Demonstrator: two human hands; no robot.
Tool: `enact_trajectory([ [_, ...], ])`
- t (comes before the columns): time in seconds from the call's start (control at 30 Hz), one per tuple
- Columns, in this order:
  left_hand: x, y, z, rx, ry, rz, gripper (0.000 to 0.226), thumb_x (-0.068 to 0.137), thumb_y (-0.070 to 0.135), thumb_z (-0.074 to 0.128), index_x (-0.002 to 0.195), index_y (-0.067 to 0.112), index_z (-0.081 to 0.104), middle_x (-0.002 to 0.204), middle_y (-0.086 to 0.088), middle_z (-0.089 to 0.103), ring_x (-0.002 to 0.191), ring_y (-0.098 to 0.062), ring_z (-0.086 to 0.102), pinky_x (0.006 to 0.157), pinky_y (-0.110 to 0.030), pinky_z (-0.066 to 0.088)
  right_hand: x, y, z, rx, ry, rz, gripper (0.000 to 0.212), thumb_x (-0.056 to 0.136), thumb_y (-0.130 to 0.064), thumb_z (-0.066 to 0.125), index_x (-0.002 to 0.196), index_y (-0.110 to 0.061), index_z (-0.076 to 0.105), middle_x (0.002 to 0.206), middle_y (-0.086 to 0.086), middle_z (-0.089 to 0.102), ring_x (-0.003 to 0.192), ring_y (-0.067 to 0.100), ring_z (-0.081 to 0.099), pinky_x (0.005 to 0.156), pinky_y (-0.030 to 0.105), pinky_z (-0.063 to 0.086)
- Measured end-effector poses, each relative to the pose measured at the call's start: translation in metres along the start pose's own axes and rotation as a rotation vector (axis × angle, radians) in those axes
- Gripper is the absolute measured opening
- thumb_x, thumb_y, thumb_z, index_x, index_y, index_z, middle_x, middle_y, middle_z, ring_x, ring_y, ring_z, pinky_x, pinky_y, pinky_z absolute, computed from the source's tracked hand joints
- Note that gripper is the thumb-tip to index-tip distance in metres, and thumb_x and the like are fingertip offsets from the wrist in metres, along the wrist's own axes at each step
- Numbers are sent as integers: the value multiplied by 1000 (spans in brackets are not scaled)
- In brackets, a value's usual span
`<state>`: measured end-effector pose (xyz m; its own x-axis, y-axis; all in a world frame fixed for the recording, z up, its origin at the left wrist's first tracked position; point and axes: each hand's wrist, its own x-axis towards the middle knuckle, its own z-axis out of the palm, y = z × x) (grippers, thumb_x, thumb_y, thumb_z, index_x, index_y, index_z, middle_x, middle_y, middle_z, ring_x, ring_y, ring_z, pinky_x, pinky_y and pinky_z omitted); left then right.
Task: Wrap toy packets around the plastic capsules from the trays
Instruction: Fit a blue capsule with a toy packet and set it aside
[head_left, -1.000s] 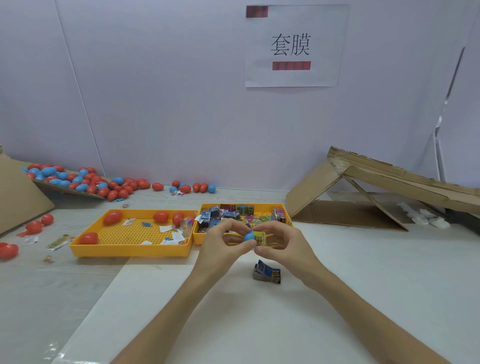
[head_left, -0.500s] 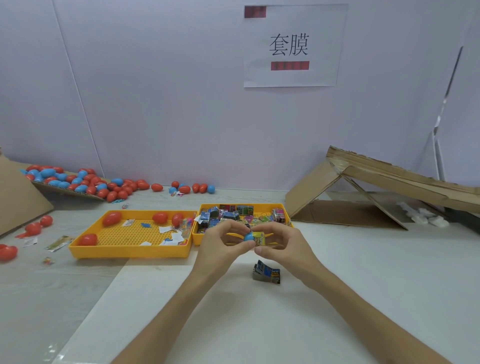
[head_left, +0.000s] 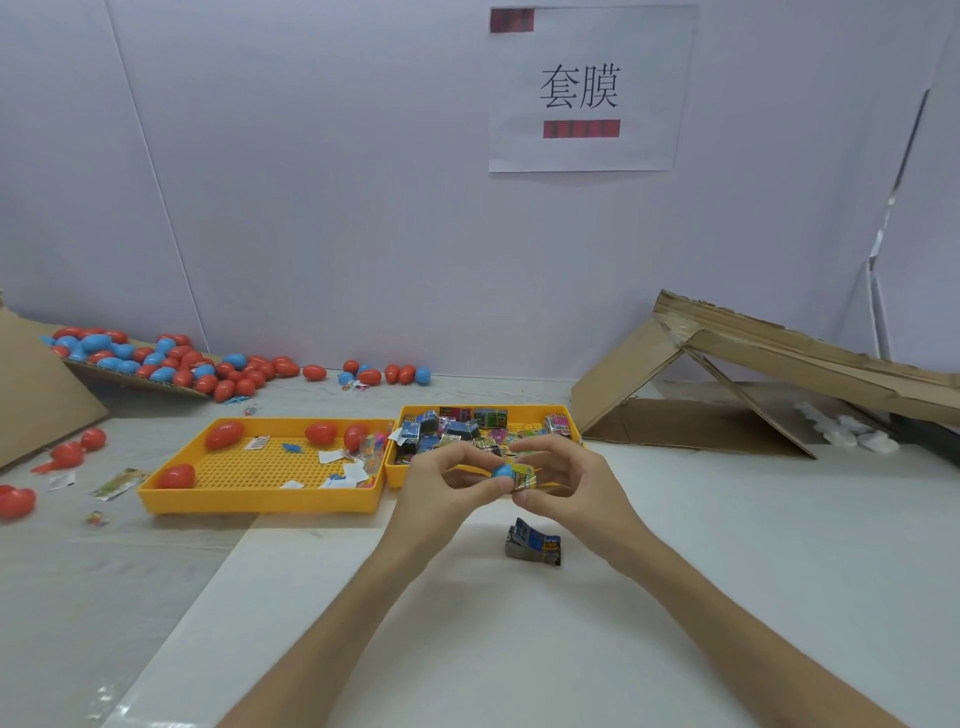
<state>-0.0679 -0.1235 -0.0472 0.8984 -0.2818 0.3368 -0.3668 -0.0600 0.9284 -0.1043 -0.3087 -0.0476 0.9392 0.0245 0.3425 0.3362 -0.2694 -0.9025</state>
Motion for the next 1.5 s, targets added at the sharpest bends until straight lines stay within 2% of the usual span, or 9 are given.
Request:
enact_trajectory([
  [0.27,0,1,-2,-99,-22,-83,12,81,13,82,92,17,80,91,1,78,87,-20,75,79,-28,61,0,1,-1,21,5,-7,48,75,-4,83,115,-26,69,103,0,74,91,19,72,86,37,60],
  [0.43,-1,2,-1,-111,-19,-82,12,80,11,83,90,17,80,89,1,77,85,-22,74,73,-25,60,-2,1,0,-11,4,-40,48,71,-12,80,114,-29,69,100,-6,74,96,14,71,79,30,59],
  [0.6,-2,2,1,-24,-49,-87,34,80,20,84,110,27,71,98,8,74,83,-13,75,69,-22,58,-3,-3,5,-39,-57,-94,45,80,-7,76,120,-26,67,117,-12,69,114,11,65,85,32,58],
  [0.7,-1,-1,1,-17,-73,-76,43,81,20,84,119,30,68,107,7,73,91,-13,74,78,-26,60,-4,-6,5,-14,-66,-82,47,75,-12,69,120,-26,67,118,-15,69,107,7,67,82,26,57],
  [0.77,-1,-1,1,-2,-68,-40,44,81,19,83,119,34,67,107,8,73,92,-12,74,78,-24,59,-4,-7,5,3,-58,-69,47,75,-15,69,120,-29,67,121,-14,68,103,7,68,82,25,56],
  [0.87,-2,-2,2,125,-11,91,37,81,23,84,114,30,69,109,9,71,93,-8,71,77,-21,58,-2,-5,7,-85,43,-129,38,82,-17,80,117,-28,69,124,-12,64,118,8,59,95,32,53],
  [1.07,-6,-5,8,339,65,390,30,83,17,83,109,21,70,106,10,53,93,-5,65,73,-13,55,-1,-1,7,-86,148,-153,30,75,-13,88,99,-23,74,99,-10,69,91,15,69,80,38,60],
  [1.3,-6,-3,9,355,95,438,44,80,17,85,119,21,66,104,7,57,93,-5,64,80,-11,50,-2,-2,8,-42,138,-142,24,82,-9,81,103,-21,74,99,-7,76,89,12,74,80,35,62],
  [1.5,-5,-2,7,316,121,447,36,81,14,83,115,15,73,103,4,59,91,-8,67,79,-19,57,-3,-4,8,-29,138,-172,26,82,-12,81,102,-26,73,104,-5,74,92,13,73,81,32,62],
])
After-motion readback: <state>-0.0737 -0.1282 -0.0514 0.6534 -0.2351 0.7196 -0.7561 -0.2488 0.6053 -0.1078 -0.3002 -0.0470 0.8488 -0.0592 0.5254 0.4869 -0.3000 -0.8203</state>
